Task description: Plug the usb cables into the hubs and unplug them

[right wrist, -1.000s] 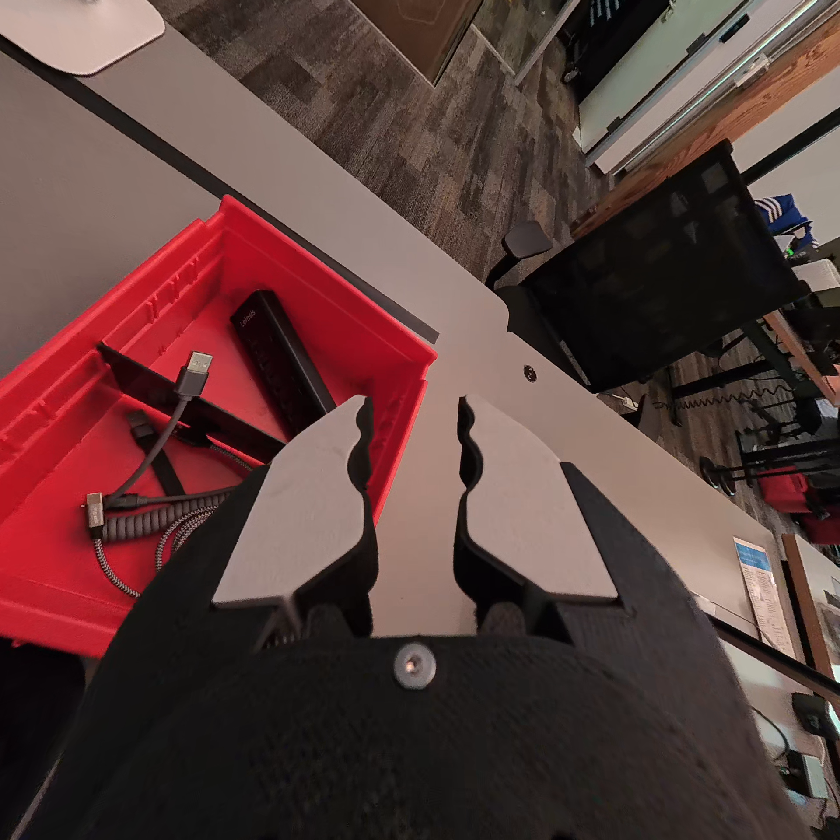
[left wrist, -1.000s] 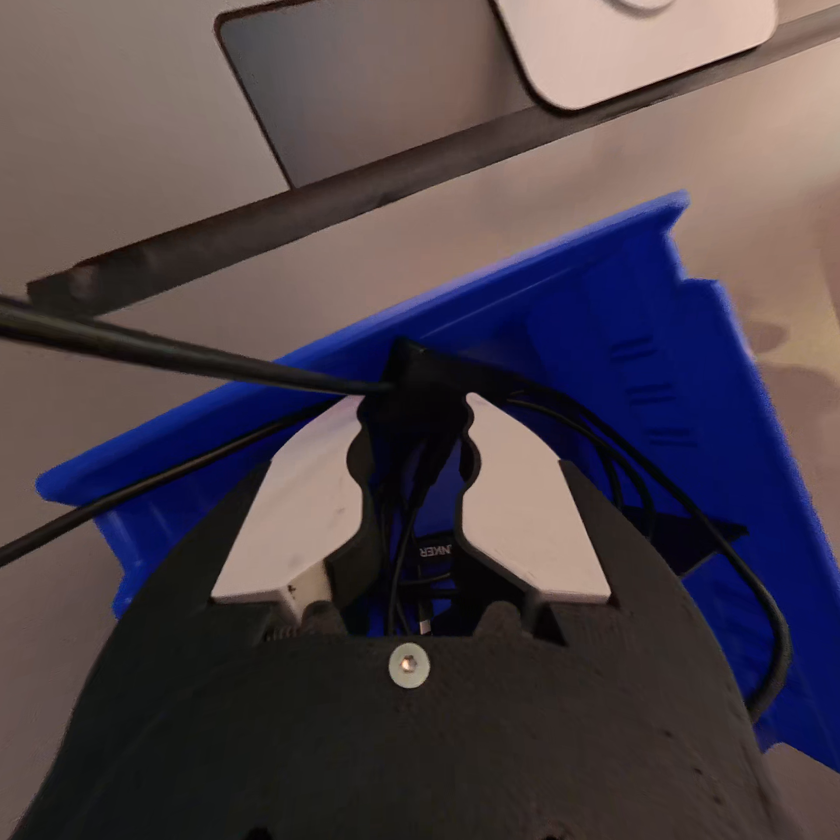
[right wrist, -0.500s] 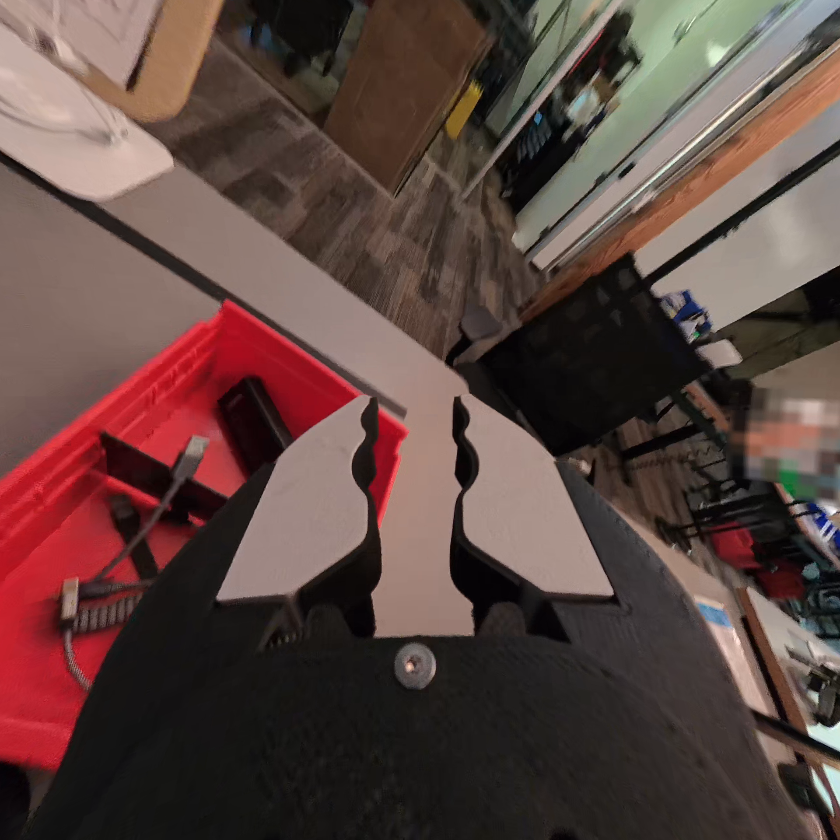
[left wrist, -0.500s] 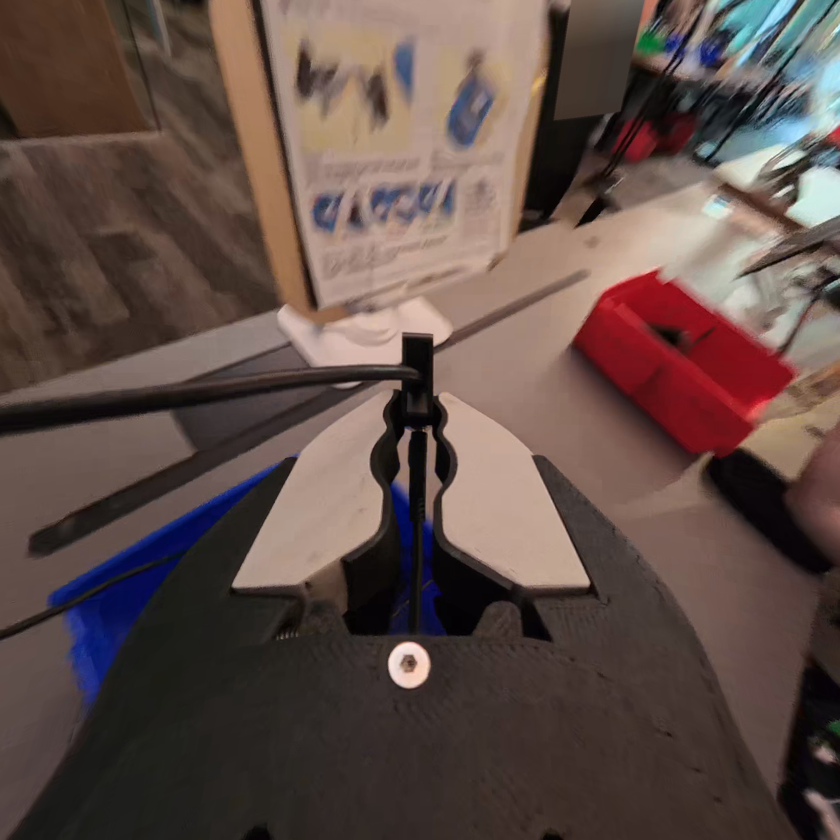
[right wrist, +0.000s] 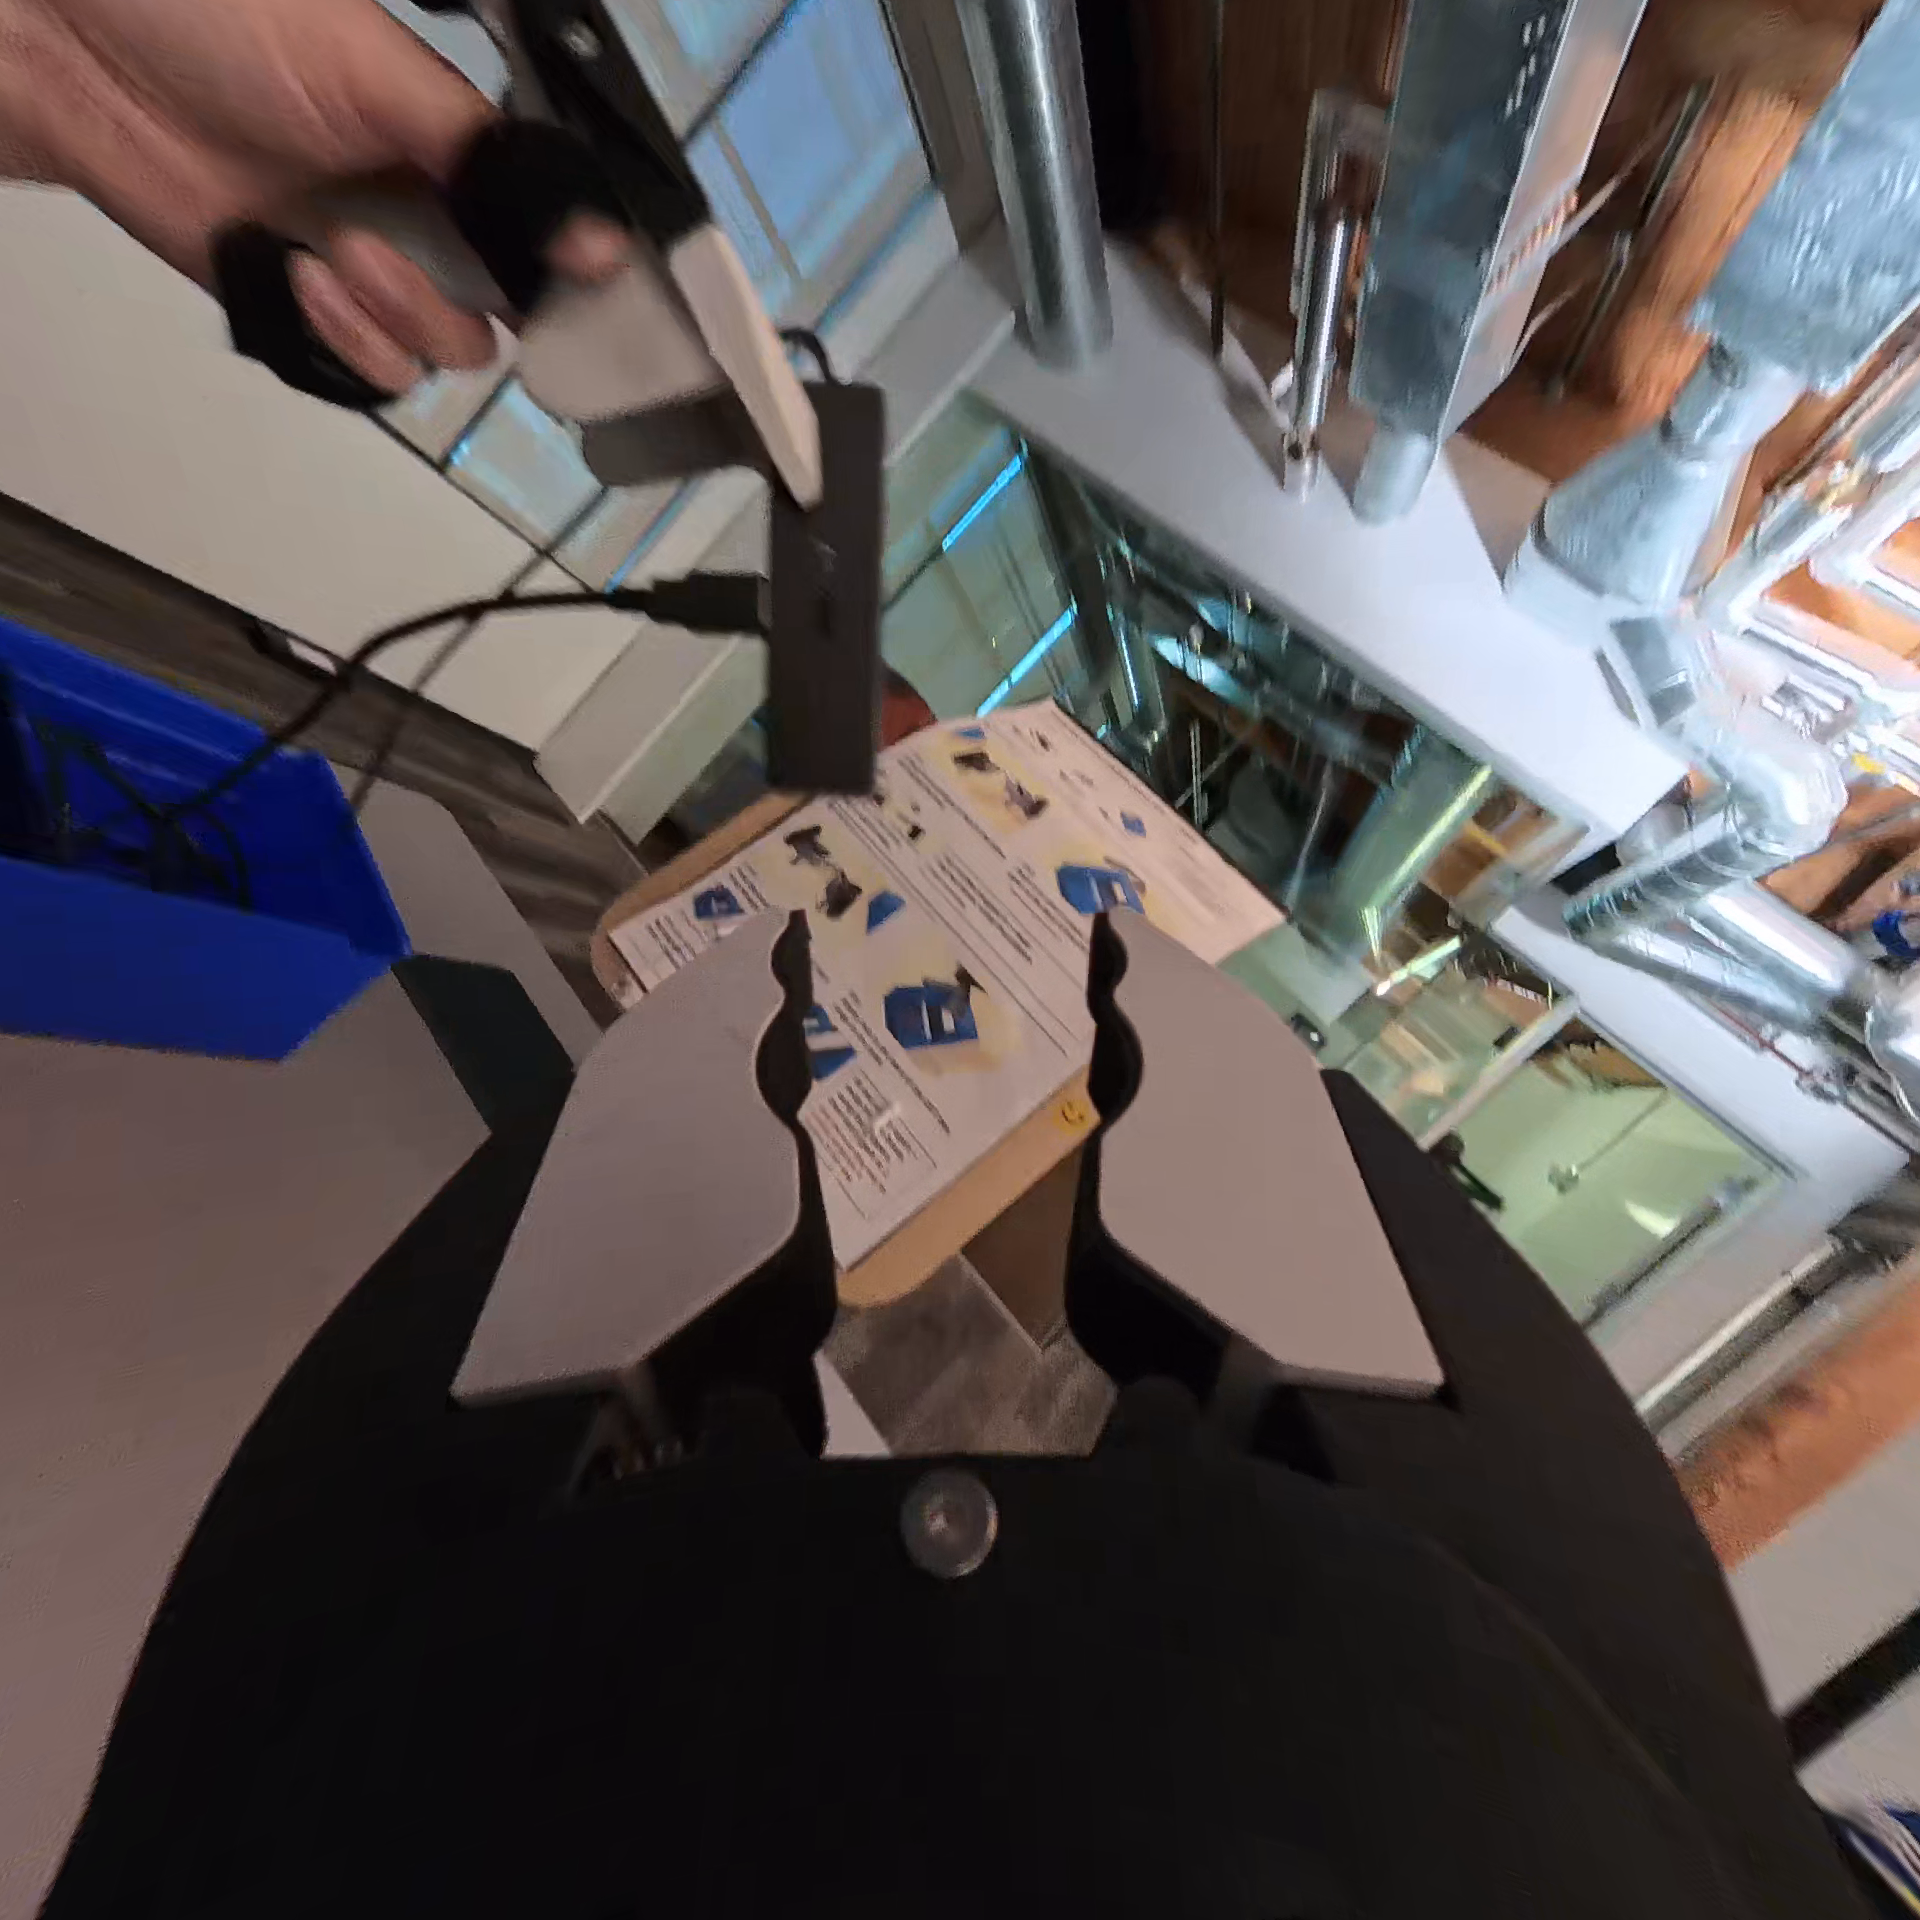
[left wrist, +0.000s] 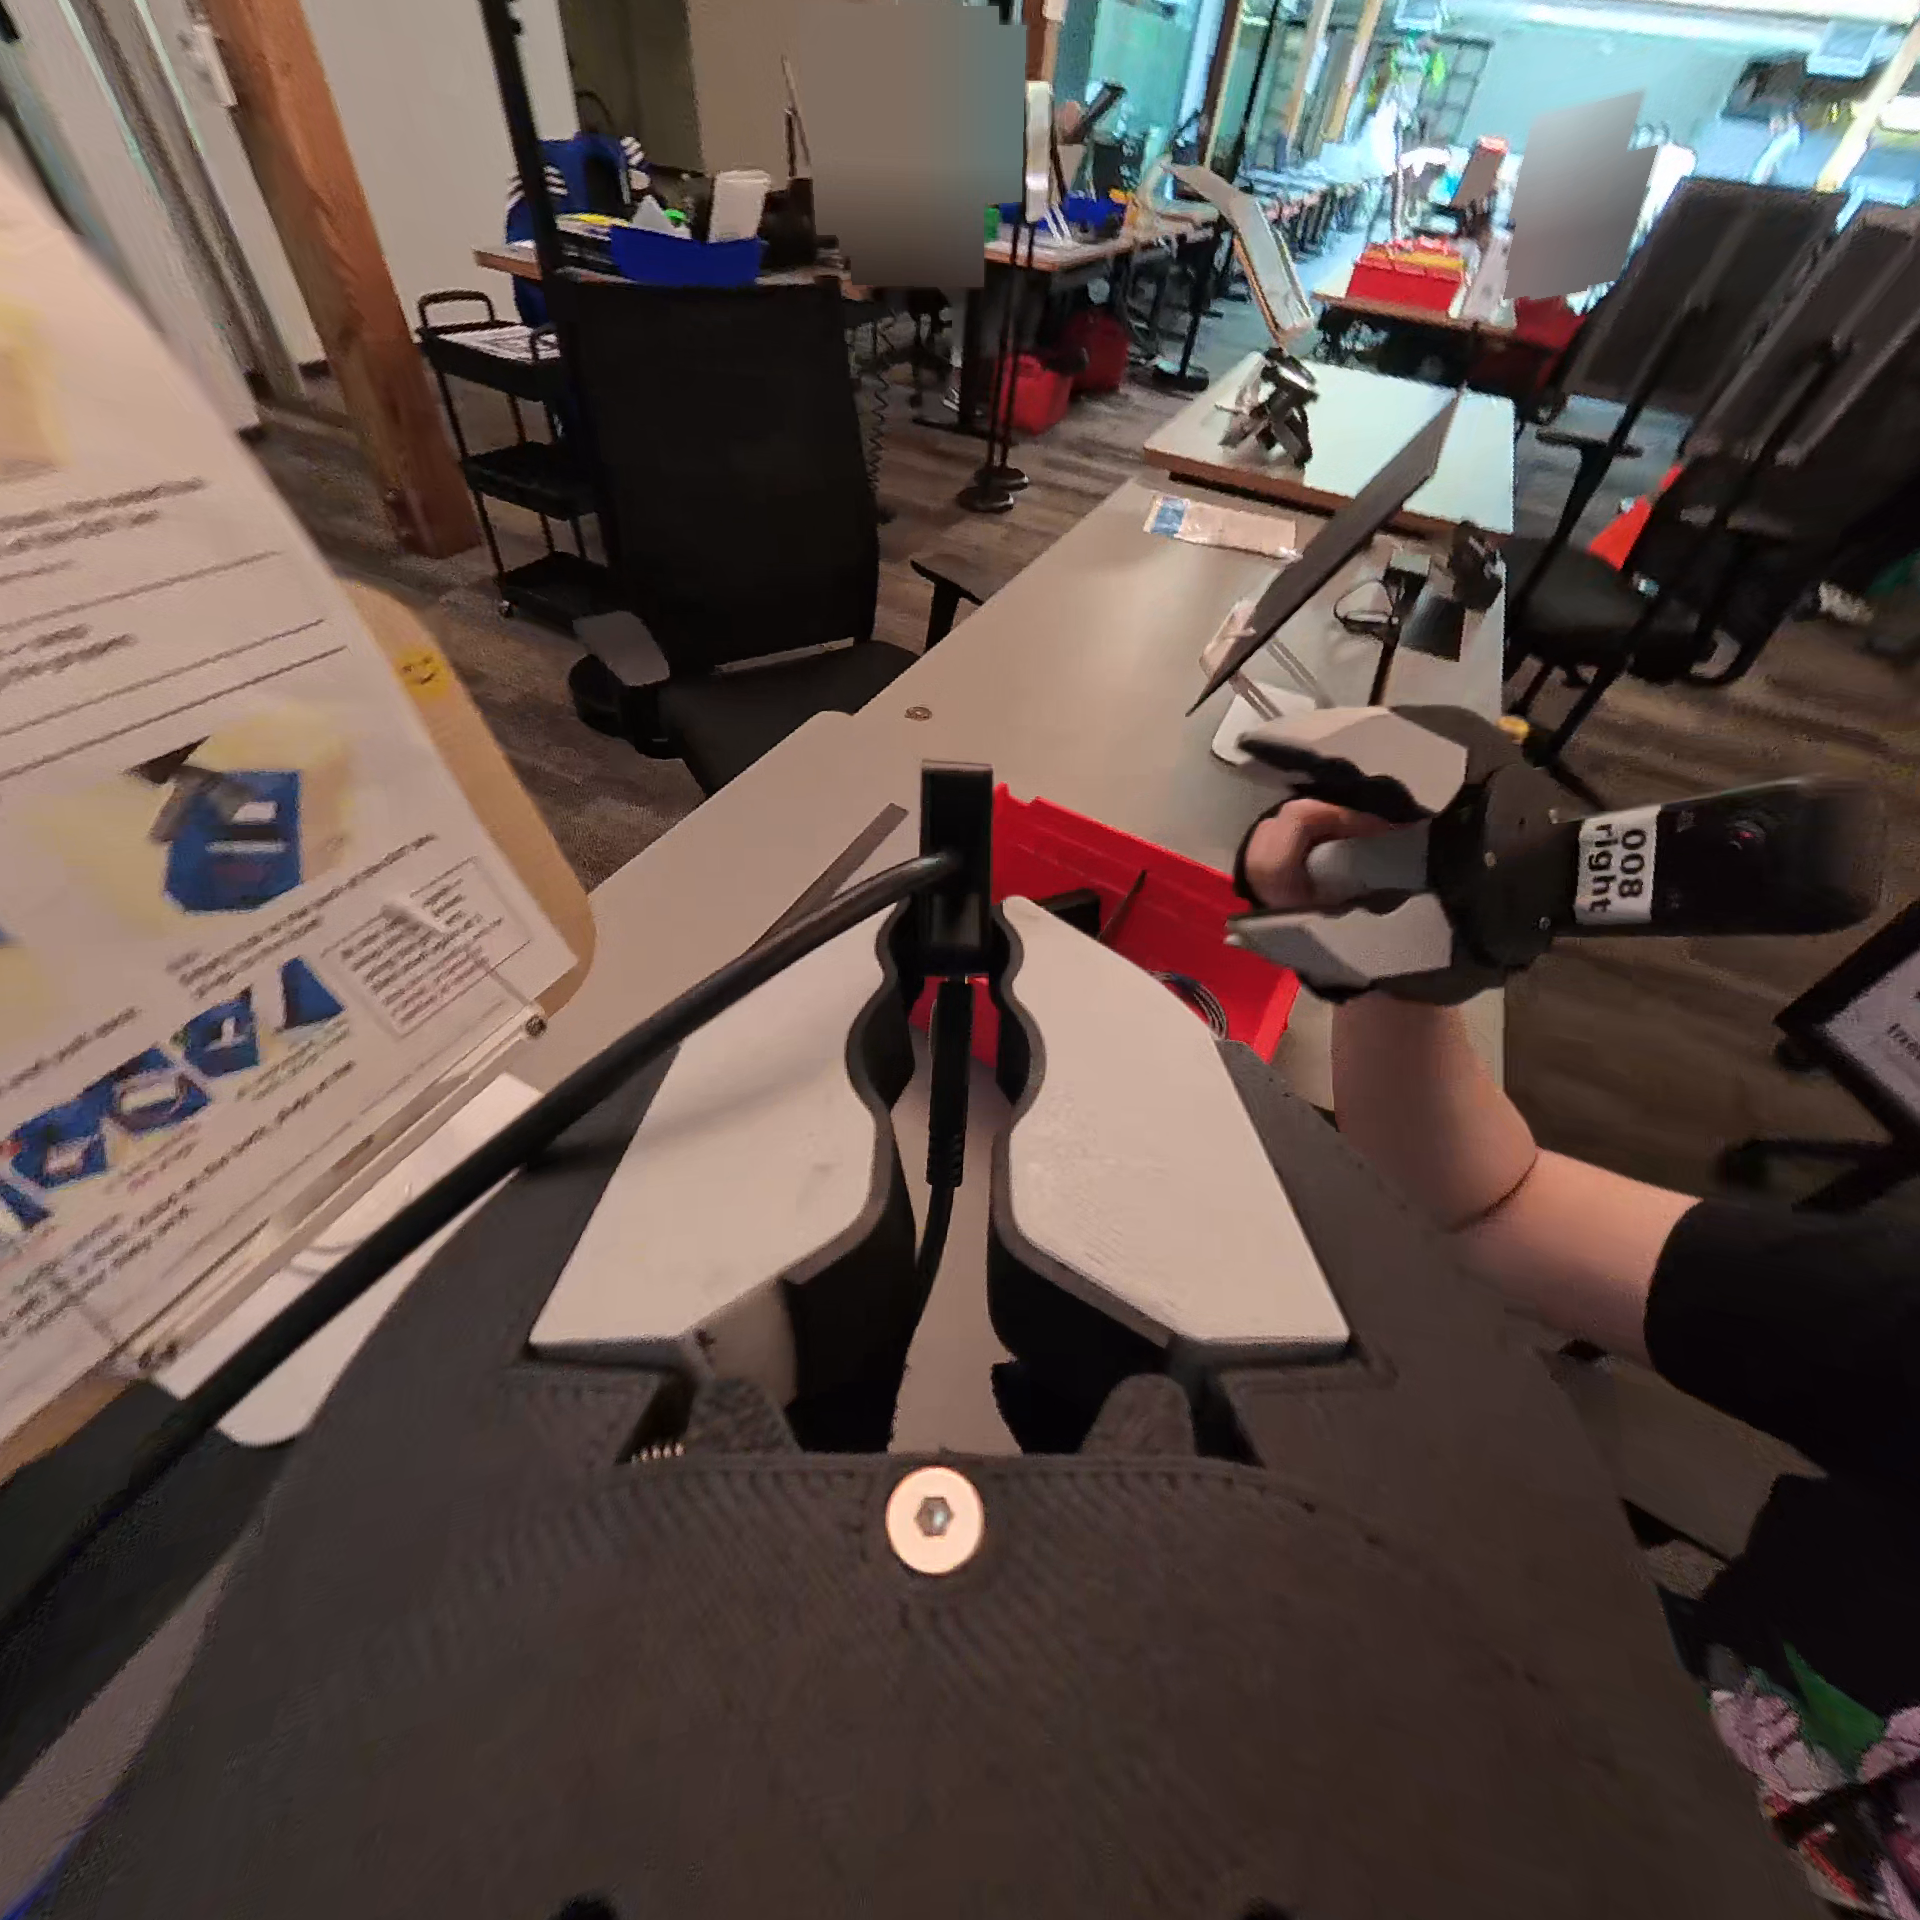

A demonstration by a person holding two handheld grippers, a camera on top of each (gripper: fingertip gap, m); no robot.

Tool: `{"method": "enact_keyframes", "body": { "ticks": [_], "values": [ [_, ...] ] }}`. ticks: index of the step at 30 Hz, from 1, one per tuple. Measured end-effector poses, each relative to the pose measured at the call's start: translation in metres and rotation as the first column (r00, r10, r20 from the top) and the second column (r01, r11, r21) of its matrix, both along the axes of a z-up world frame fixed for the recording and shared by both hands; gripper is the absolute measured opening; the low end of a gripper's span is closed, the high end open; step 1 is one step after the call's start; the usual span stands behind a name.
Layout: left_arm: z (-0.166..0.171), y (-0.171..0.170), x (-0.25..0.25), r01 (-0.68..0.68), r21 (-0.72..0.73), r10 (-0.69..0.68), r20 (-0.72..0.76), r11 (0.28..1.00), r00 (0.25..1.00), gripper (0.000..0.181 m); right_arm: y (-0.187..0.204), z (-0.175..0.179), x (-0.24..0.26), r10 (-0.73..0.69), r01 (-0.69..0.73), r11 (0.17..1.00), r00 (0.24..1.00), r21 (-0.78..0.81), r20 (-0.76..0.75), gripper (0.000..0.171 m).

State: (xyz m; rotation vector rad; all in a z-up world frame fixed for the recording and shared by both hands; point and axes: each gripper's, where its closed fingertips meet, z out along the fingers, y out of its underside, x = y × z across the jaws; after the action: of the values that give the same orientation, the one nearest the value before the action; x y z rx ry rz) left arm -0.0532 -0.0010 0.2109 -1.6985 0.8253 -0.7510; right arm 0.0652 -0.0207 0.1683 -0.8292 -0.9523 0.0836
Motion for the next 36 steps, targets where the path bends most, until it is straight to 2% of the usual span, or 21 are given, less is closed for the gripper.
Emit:
{"method": "enact_keyframes", "body": {
  "ticks": [4, 7, 12, 18, 21, 23, 25, 27, 28, 30, 32, 34, 35, 36],
  "values": [
    [-0.002, -0.003, 0.032, 0.031, 0.037, -0.028, -0.071, 0.999, 0.997, 0.011, 0.003, -0.007, -0.016, -0.026, 0.025, 0.999, 1.0, 0.041, 0.014, 0.052],
    [0.01, 0.007, 0.025, -0.019, 0.083, 0.026, -0.083, 0.996, 0.996, 0.011, 0.009, -0.013, -0.017, -0.034, 0.033, 0.999, 0.999, 0.021, 0.033, 0.052],
    [0.044, 0.037, -0.04, -0.205, 0.103, 0.208, -0.02, 0.973, 0.978, 0.011, 0.018, -0.012, -0.004, -0.037, 0.037, 0.999, 0.999, -0.04, 0.01, 0.052],
    [0.098, 0.049, -0.136, -0.407, 0.134, 0.399, 0.085, 0.904, 0.913, 0.011, 0.018, -0.02, -0.014, 0.031, -0.029, 0.991, 0.999, -0.128, 0.012, 0.05],
    [0.116, 0.047, -0.168, -0.472, 0.141, 0.462, 0.101, 0.87, 0.881, 0.011, 0.004, -0.041, -0.05, 0.153, -0.136, 0.972, 0.985, -0.194, 0.079, 0.048],
    [0.128, 0.044, -0.182, -0.505, 0.162, 0.492, 0.113, 0.848, 0.863, 0.011, -0.021, -0.062, -0.09, 0.315, -0.277, 0.915, 0.945, -0.294, 0.086, 0.047],
    [0.14, 0.04, -0.19, -0.514, 0.167, 0.496, 0.138, 0.841, 0.857, 0.01, -0.07, -0.092, -0.142, 0.554, -0.48, 0.772, 0.829, -0.417, 0.071, 0.047],
    [0.146, 0.038, -0.196, -0.532, 0.159, 0.514, 0.139, 0.832, 0.846, 0.01, -0.121, -0.132, -0.19, 0.698, -0.572, 0.646, 0.71, -0.506, 0.089, 0.048],
    [0.149, 0.038, -0.199, -0.538, 0.161, 0.521, 0.138, 0.827, 0.842, 0.01, -0.142, -0.154, -0.211, 0.72, -0.566, 0.638, 0.679, -0.522, 0.143, 0.051],
    [0.151, 0.037, -0.201, -0.548, 0.155, 0.533, 0.127, 0.822, 0.836, 0.011, -0.168, -0.192, -0.246, 0.675, -0.512, 0.724, 0.666, -0.463, 0.318, 0.052],
    [0.153, 0.037, -0.202, -0.558, 0.158, 0.546, 0.112, 0.815, 0.83, 0.01, -0.177, -0.22, -0.274, 0.601, -0.453, 0.797, 0.665, -0.399, 0.444, 0.054],
    [0.154, 0.036, -0.204, -0.572, 0.158, 0.563, 0.104, 0.805, 0.82, 0.011, -0.149, -0.252, -0.288, 0.47, -0.249, 0.871, 0.678, -0.424, 0.565, 0.056],
    [0.156, 0.035, -0.205, -0.578, 0.156, 0.569, 0.106, 0.801, 0.816, 0.011, -0.131, -0.264, -0.288, 0.43, -0.134, 0.864, 0.698, -0.485, 0.573, 0.057],
    [0.157, 0.035, -0.206, -0.584, 0.15, 0.574, 0.107, 0.798, 0.812, 0.011, -0.113, -0.27, -0.285, 0.418, -0.049, 0.814, 0.74, -0.578, 0.526, 0.057]
  ]
}}
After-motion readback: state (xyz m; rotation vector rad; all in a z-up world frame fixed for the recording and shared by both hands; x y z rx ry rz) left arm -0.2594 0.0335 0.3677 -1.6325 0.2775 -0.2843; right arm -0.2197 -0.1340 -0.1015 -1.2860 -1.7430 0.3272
